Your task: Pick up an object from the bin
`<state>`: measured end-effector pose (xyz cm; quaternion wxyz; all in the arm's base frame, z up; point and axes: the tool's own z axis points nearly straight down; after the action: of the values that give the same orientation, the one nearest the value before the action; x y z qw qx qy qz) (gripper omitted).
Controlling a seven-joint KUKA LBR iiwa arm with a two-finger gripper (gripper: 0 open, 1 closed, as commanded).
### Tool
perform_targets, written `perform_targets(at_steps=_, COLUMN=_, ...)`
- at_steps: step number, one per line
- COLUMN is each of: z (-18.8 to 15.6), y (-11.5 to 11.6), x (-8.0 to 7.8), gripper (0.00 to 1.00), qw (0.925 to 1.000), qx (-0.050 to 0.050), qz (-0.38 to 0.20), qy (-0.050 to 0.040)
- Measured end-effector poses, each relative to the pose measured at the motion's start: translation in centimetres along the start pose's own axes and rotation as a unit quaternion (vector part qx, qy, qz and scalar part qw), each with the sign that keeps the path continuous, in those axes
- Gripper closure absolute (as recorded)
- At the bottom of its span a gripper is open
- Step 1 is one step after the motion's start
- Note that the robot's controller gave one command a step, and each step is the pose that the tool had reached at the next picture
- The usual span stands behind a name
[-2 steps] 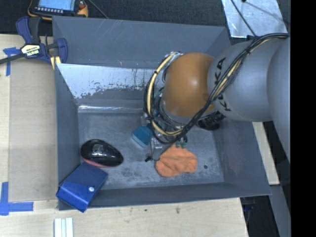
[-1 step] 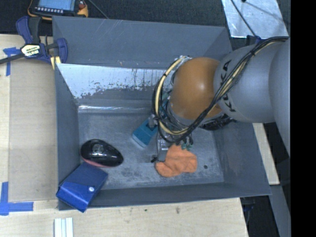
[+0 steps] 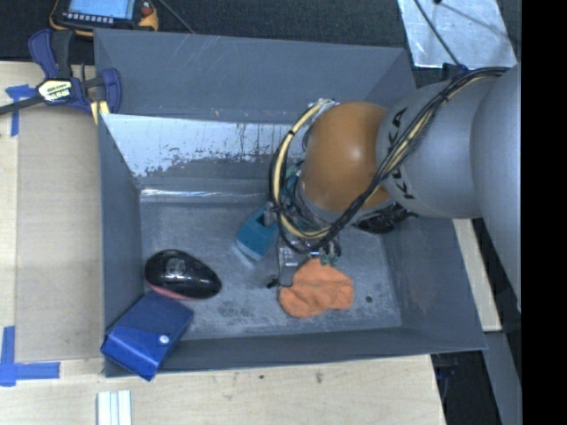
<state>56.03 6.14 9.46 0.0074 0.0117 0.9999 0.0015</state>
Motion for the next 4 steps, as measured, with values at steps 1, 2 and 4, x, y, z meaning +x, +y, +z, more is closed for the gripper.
perform_targets(at_steps=1, z=1.7, y=0.8, x=-3.8, gripper=1.00, qw=0.9982, qx=0.002, qz=0.060, qy=0.0000)
perform_targets(at_steps=2, z=1.7, y=0.8, x=-3.8, gripper=1.00, qw=0.9982, qx=0.002, qz=0.060, qy=-0.0001)
perform_targets(at_steps=4, z=-7.2, y=0.4, x=-4.0, gripper=1.00, qw=0.9985, qx=0.002, qz=0.054, qy=0.0062)
